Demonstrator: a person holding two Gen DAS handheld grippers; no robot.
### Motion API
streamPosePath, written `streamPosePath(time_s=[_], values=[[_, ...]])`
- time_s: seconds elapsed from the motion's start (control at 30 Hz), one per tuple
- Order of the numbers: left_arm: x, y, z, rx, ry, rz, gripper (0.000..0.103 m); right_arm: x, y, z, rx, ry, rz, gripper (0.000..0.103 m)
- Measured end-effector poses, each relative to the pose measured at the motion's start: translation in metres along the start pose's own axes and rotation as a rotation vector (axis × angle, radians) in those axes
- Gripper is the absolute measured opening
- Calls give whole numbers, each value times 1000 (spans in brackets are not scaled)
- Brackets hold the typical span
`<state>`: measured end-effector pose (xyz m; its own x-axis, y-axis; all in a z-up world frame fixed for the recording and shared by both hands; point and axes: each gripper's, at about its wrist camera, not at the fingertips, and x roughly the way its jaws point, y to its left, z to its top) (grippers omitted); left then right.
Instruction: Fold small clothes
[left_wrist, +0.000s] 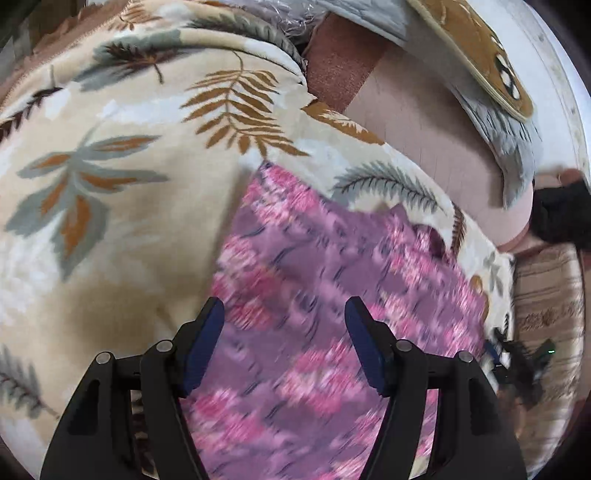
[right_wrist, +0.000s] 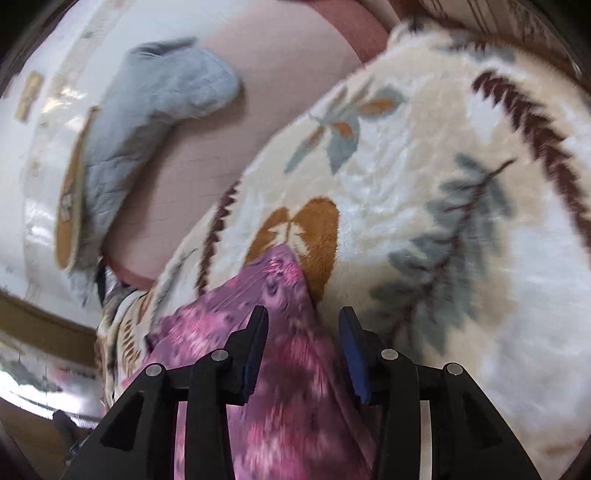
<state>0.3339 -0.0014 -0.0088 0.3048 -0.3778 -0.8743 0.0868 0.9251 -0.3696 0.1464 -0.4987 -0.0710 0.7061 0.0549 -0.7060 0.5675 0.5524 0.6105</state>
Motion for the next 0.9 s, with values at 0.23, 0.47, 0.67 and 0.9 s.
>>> streamPosePath(time_s=[0.23, 0.47, 0.67, 0.9], values=[[38, -17, 12, 96, -1, 59, 67, 11, 36, 1, -188, -70, 42, 4], [50, -33, 13, 215, -16, 189, 67, 27, 10, 2, -170, 7, -99, 7], [19, -44, -19, 253, -65, 42, 68, -30, 33, -26, -210, -170, 107, 18], [34, -63, -54, 404, -40, 179, 68, 0, 38, -55, -364, -48, -80, 19]])
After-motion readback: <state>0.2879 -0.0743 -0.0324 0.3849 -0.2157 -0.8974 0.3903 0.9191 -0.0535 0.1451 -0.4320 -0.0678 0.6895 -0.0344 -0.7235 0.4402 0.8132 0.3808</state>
